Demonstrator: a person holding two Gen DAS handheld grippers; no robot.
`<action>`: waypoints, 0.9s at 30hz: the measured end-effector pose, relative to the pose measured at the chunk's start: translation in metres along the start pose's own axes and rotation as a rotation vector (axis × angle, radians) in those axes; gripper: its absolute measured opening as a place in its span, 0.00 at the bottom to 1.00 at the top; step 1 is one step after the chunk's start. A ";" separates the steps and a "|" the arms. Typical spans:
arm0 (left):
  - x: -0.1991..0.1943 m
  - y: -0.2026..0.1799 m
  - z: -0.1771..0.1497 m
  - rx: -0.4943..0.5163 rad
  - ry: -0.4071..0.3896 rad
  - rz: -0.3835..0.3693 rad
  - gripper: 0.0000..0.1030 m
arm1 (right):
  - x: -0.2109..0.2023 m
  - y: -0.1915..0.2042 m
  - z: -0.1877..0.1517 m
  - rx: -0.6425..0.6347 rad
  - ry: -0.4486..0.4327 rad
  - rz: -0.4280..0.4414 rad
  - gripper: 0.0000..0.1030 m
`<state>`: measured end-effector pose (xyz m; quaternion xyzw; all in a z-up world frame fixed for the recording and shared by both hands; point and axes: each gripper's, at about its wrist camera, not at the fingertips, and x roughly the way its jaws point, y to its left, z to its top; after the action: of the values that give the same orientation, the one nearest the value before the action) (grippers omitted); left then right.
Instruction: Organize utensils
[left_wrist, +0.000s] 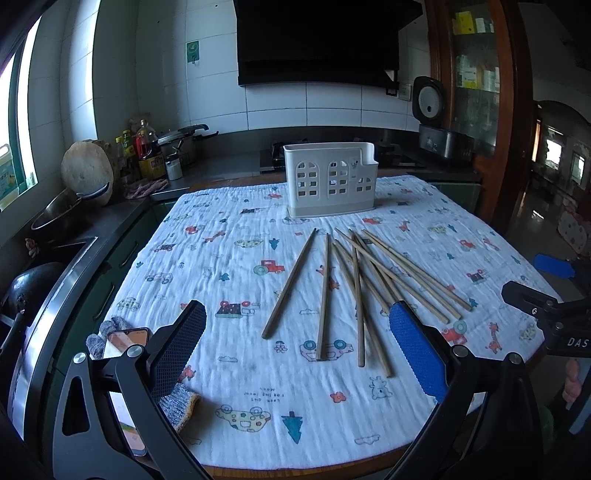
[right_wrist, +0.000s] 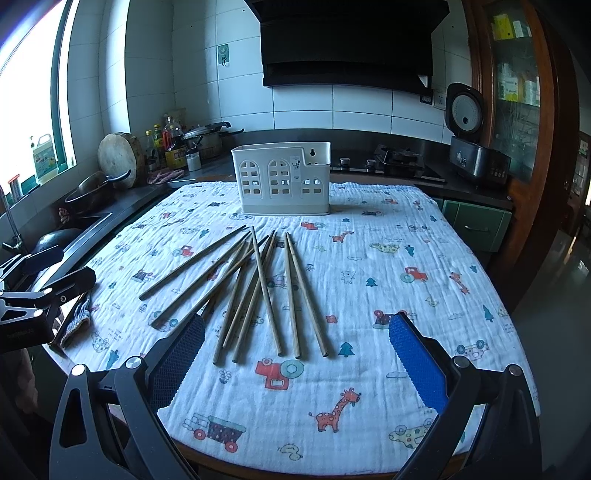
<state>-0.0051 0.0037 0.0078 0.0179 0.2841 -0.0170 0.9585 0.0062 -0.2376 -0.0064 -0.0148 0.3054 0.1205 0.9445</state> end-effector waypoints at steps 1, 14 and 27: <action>-0.001 0.000 0.000 0.000 -0.002 -0.003 0.95 | 0.000 0.000 0.000 -0.001 -0.001 0.000 0.94; -0.004 0.005 0.002 -0.016 -0.021 0.003 0.95 | -0.003 0.000 0.000 0.003 -0.014 0.000 0.94; -0.007 0.007 0.005 -0.016 -0.042 0.009 0.95 | -0.006 0.000 0.002 -0.006 -0.026 -0.001 0.94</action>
<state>-0.0077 0.0106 0.0157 0.0114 0.2639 -0.0109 0.9644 0.0029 -0.2384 -0.0012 -0.0162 0.2928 0.1211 0.9484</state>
